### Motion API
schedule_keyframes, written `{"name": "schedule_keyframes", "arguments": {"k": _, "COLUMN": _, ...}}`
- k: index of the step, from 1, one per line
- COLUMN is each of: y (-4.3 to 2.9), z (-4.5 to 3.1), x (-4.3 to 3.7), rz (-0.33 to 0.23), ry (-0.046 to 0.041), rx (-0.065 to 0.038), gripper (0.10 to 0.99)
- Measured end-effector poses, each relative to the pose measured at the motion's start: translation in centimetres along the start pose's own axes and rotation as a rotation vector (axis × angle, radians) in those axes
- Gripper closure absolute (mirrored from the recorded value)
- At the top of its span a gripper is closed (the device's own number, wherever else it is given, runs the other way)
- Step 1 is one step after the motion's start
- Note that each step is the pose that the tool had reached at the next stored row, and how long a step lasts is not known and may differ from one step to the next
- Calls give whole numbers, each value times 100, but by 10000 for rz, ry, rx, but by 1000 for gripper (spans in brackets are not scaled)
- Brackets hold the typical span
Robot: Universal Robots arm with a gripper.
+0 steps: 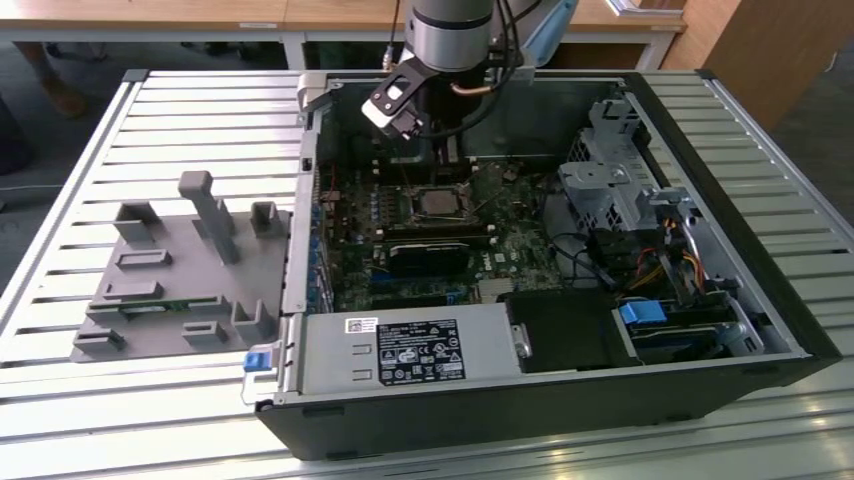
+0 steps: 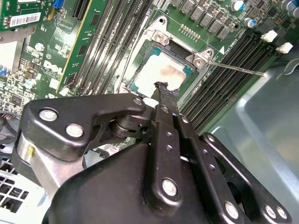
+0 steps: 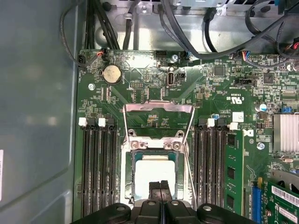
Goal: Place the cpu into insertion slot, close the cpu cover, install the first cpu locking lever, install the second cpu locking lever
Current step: 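Close the cpu cover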
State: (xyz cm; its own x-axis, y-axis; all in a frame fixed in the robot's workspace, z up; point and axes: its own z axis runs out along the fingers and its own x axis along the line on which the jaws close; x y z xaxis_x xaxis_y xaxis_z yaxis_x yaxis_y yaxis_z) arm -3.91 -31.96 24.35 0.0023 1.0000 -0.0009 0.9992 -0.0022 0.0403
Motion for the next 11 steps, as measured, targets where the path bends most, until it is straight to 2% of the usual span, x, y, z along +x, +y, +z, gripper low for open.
{"name": "schedule_keyframes", "arguments": {"k": 6, "y": 3, "z": -76, "x": 0, "rz": 0, "ry": 0, "rx": 0, "gripper": 980}}
{"name": "schedule_keyframes", "arguments": {"k": 11, "y": 7, "z": -187, "x": 0, "rz": 0, "ry": 0, "rx": 0, "gripper": 980}}
